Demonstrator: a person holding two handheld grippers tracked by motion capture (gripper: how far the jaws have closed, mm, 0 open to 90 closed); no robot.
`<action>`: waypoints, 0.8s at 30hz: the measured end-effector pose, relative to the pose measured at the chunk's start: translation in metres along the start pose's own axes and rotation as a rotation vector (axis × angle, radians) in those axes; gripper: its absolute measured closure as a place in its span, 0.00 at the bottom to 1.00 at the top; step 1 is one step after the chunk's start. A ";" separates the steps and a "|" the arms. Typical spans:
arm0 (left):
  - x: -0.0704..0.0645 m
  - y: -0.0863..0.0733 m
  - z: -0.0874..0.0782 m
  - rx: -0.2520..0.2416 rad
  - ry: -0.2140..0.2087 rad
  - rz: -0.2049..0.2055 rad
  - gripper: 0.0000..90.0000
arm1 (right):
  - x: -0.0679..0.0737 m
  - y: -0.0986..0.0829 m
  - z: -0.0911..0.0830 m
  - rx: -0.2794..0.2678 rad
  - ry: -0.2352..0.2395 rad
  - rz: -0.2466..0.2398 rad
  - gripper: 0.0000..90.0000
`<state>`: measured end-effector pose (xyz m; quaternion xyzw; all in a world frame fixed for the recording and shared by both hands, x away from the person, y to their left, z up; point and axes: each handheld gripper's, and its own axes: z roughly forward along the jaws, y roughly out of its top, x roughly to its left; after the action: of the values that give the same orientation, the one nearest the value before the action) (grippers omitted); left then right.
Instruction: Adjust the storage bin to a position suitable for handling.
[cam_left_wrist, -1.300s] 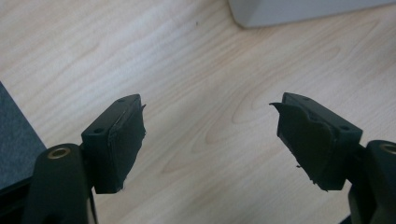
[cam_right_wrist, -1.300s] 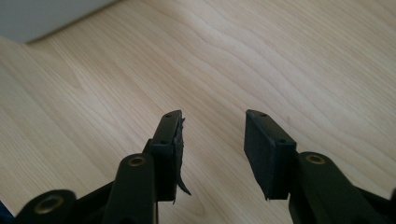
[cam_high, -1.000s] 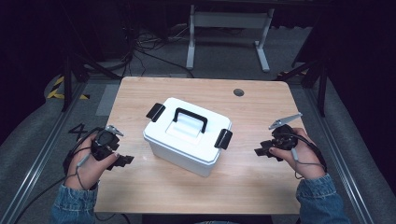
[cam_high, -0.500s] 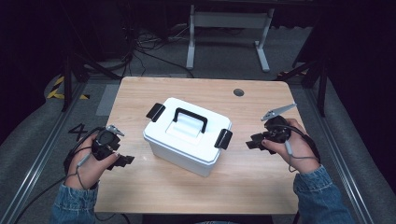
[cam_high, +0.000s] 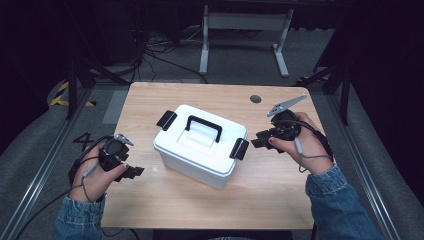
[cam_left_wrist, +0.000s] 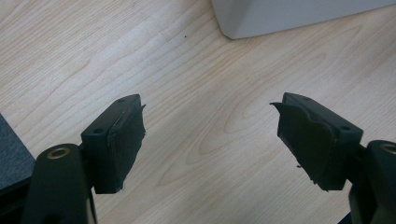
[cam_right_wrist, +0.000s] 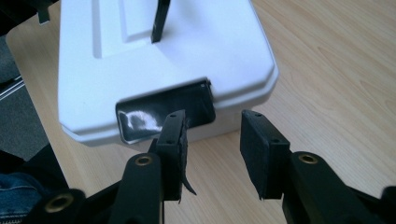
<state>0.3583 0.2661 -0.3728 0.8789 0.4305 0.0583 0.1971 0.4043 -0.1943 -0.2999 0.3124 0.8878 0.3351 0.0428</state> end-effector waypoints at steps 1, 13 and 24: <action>0.000 0.000 0.000 0.001 -0.002 -0.001 0.26 | 0.001 0.003 0.000 -0.002 0.000 -0.002 0.70; 0.002 0.001 0.002 0.002 -0.005 0.005 0.24 | 0.016 0.040 0.021 -0.018 0.048 -0.037 0.67; 0.003 0.001 0.004 0.006 0.005 0.006 0.23 | 0.022 0.063 0.049 0.006 0.080 -0.031 0.62</action>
<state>0.3616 0.2666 -0.3761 0.8805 0.4287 0.0600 0.1932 0.4342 -0.1171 -0.2957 0.2851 0.8945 0.3441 0.0116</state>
